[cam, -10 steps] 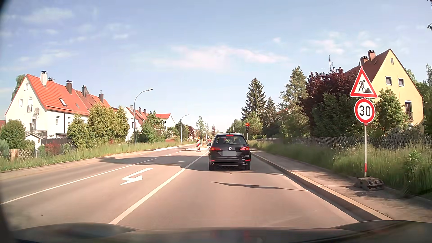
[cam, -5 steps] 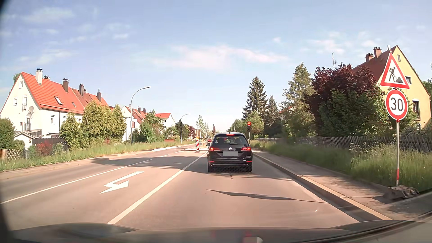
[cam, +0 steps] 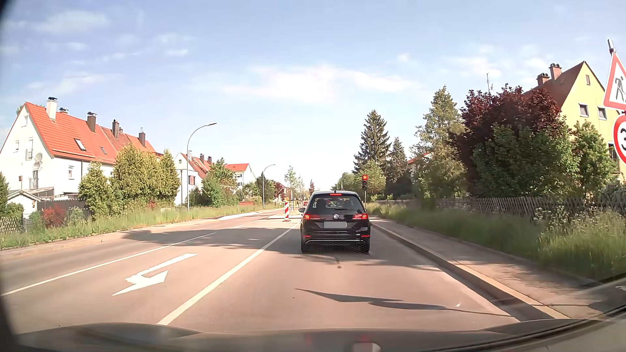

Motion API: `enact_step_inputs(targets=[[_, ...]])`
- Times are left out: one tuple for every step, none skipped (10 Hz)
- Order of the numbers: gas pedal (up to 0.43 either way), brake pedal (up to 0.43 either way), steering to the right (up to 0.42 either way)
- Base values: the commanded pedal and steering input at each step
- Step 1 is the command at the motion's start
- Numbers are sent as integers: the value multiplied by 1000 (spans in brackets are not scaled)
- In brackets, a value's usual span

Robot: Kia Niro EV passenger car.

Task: Follow the waypoints while adhering to traffic rules and regulations

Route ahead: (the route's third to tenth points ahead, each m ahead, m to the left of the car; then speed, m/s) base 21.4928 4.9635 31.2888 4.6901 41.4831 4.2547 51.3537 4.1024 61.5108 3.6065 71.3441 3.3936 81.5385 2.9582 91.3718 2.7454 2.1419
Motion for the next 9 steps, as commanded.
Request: enact_step_inputs(targets=[[0, 165, -25], [0, 152, -25], [0, 140, -25], [0, 140, -25], [0, 134, -25], [0, 134, -25], [0, 134, -24], [0, 134, -23], [0, 134, -21]])
